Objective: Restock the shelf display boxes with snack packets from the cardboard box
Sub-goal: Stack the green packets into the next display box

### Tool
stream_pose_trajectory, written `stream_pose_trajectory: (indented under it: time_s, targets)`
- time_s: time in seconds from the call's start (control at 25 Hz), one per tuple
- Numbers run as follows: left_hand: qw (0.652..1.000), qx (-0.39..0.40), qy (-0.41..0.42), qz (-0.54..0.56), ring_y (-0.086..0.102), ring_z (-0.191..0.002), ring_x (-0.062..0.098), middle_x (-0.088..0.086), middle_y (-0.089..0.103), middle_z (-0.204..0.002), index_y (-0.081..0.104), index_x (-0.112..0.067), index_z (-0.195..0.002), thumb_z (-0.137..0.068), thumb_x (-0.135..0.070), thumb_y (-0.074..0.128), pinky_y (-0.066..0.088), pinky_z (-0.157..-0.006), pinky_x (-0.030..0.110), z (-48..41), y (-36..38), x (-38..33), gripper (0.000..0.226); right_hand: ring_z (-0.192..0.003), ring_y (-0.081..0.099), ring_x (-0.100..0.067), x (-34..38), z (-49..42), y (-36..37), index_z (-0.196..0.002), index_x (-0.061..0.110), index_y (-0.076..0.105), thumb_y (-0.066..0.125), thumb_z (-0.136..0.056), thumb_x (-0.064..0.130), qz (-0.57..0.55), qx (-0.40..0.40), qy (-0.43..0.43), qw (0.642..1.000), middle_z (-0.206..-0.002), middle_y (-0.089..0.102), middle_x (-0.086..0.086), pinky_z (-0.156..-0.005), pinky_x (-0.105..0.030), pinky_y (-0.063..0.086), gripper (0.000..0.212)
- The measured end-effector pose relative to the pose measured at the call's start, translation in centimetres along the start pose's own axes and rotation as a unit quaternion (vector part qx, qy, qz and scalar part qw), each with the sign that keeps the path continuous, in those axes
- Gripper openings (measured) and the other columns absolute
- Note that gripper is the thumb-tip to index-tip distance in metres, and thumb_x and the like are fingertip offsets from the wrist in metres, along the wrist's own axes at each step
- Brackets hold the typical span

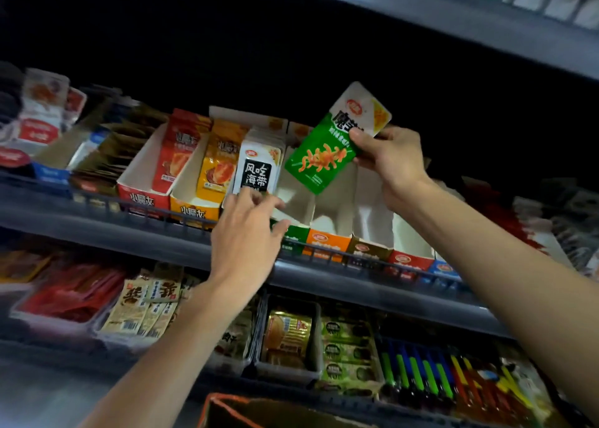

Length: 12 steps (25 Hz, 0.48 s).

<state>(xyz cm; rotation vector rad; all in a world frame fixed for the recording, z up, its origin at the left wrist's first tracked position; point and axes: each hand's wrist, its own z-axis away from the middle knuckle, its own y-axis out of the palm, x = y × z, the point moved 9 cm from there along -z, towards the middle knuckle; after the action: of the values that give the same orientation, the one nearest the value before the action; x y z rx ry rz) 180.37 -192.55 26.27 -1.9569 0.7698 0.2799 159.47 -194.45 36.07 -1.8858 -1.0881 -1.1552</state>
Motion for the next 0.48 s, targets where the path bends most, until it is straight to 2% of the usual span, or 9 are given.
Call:
stream_pose_trajectory:
  time_s: [0.12, 0.32, 0.4, 0.48]
  targets:
    - [0.998, 0.022, 0.019, -0.052, 0.042, -0.115, 0.021, 0.000, 0.053, -0.119, 0.065, -0.029, -0.119, -0.089, -0.049, 0.060, 0.040, -0.095, 0.036, -0.8, 1.3, 0.1, 0.036, -0.074, 0.067, -0.008, -2.4, -2.3, 0.9, -0.103, 0.007, 0.067, 0.068, -0.088, 0.003, 0.018, -0.013, 0.024, 0.999, -0.094, 0.071, -0.005, -0.057, -0.016, 0.051, 0.015]
    - [0.994, 0.019, 0.022, -0.104, 0.042, -0.109, 0.019, -0.002, 0.057, -0.115, 0.067, -0.029, -0.115, -0.089, -0.053, 0.057, 0.037, -0.094, 0.034, -1.5, 1.8, -0.2, 0.037, -0.077, 0.068, -0.016, -5.7, -4.9, 2.1, -0.096, 0.007, 0.067, 0.073, -0.083, 0.000, 0.024, -0.029, 0.071, 0.997, -0.105, 0.070, -0.015, -0.054, -0.021, 0.053, 0.016]
    - [0.993, 0.018, 0.020, -0.111, 0.042, -0.108, 0.019, -0.003, 0.057, -0.115, 0.068, -0.030, -0.114, -0.089, -0.053, 0.057, 0.037, -0.094, 0.034, -1.6, 1.8, -0.1, 0.036, -0.088, 0.070, -0.025, -6.5, -5.8, 3.0, -0.094, 0.010, 0.068, 0.077, -0.080, 0.003, 0.039, -0.024, 0.070, 0.997, -0.107, 0.071, -0.015, -0.067, -0.032, 0.060, 0.017]
    - [0.993, 0.019, 0.018, -0.113, 0.042, -0.108, 0.018, -0.003, 0.057, -0.115, 0.068, -0.030, -0.114, -0.089, -0.052, 0.057, 0.037, -0.095, 0.034, -1.7, 2.0, 0.0, 0.035, -0.099, 0.069, -0.028, -7.0, -6.2, 3.8, -0.089, 0.023, 0.071, 0.081, -0.076, 0.016, 0.132, -0.008, 0.037, 0.991, -0.110, 0.073, -0.011, -0.087, -0.047, 0.057, 0.017]
